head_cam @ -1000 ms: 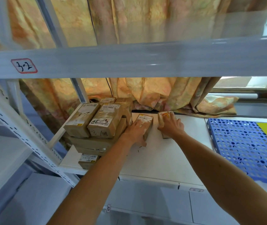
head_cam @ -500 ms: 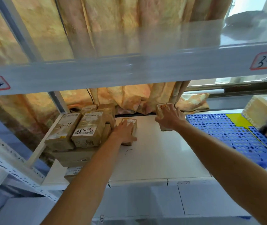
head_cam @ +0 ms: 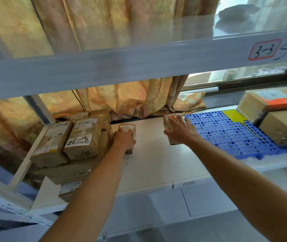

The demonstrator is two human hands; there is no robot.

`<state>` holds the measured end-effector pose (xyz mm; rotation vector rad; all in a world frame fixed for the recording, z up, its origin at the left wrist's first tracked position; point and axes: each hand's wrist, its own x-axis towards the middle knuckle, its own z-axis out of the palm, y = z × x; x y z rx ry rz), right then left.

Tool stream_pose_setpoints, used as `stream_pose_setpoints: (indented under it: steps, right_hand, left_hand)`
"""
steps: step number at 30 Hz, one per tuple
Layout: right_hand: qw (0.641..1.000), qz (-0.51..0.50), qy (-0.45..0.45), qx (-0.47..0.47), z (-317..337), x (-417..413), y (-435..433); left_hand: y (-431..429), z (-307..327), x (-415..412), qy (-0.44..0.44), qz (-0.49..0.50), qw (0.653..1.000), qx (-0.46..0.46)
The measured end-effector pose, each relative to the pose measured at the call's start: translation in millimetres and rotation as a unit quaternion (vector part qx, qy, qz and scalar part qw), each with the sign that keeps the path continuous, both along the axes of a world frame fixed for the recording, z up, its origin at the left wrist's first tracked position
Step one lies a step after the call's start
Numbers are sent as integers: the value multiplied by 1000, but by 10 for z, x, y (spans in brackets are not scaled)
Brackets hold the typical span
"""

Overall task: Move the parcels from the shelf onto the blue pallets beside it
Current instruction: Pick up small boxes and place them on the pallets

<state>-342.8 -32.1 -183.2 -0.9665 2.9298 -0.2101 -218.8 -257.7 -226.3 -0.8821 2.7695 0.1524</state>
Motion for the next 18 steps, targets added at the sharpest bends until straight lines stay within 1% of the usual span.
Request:
stream_pose_setpoints:
  steps: [3, 8, 12, 18]
  right_hand:
    - [1000, -12, 2, 3, 24, -1, 100]
    - [1000, -15, -2, 15, 28, -35, 280]
    - [999, -5, 21, 26, 36, -63, 427]
    - [999, 13, 35, 25, 189, -135, 565]
  left_hand:
    - [144, 26, -6, 18, 0, 1000, 0]
    - [253, -32, 30, 76, 0, 996, 35]
    - [382, 45, 28, 104, 1, 995, 11]
    - [619, 333, -67, 145, 5, 989, -17]
